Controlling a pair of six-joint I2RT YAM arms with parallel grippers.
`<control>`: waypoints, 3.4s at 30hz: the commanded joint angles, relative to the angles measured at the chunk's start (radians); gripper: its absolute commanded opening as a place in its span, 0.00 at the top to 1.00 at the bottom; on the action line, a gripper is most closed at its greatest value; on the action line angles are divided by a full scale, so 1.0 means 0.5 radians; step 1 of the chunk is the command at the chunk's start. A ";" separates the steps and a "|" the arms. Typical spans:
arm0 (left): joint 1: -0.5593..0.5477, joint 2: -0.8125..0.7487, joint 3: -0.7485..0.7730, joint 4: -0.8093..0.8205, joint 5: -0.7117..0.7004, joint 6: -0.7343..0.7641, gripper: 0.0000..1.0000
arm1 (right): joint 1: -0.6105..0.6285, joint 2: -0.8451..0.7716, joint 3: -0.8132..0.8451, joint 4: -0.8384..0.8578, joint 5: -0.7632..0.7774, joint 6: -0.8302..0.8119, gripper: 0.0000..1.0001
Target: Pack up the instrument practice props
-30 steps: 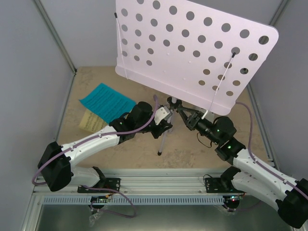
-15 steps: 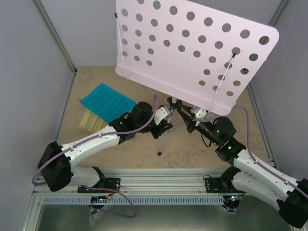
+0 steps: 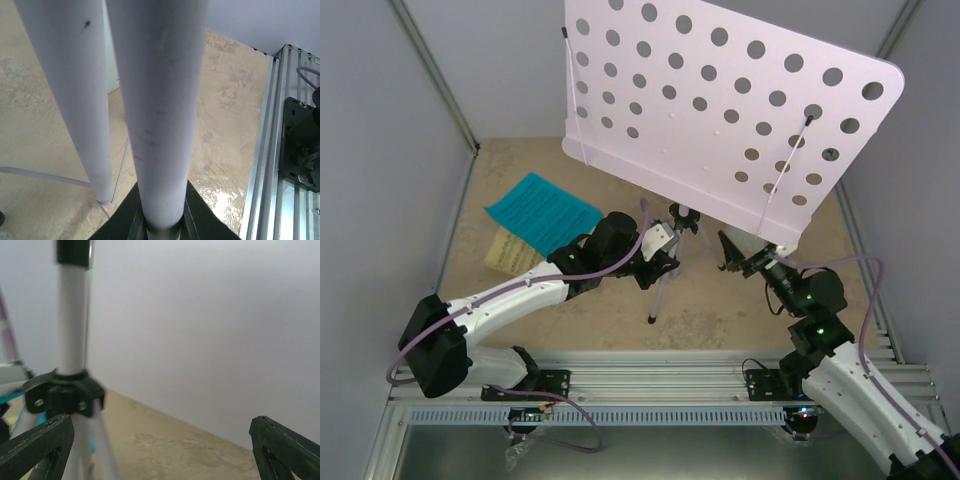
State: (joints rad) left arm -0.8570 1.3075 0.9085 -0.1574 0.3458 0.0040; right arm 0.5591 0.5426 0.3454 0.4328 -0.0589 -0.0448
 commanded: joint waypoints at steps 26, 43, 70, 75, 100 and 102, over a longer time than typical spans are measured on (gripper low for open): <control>0.025 -0.294 -0.079 0.161 -0.013 -0.121 0.49 | -0.498 1.205 0.921 0.473 -1.918 0.856 0.24; 0.128 -0.110 -0.006 0.309 0.200 -0.225 0.74 | -0.348 1.424 1.187 0.334 -2.030 0.716 0.56; 0.128 -0.480 -0.035 0.723 0.028 -0.346 1.00 | 0.030 1.092 0.973 -0.016 -1.742 0.529 0.99; 0.128 -0.506 -0.014 0.816 -0.001 -0.376 1.00 | 0.091 1.016 0.926 -0.116 -1.669 0.449 0.99; -0.157 -0.397 -0.643 1.545 -0.234 -0.357 0.01 | 0.142 0.784 0.586 0.260 -1.239 0.646 1.00; -0.171 -0.355 -0.682 1.625 -0.250 -0.357 0.01 | 0.142 0.775 0.581 0.263 -1.199 0.659 0.99</control>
State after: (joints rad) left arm -0.9230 1.1019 0.5961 0.5110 0.2295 -0.1852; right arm 0.6182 0.9337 0.6632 0.5560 -0.6830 0.2447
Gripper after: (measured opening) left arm 0.988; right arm 0.200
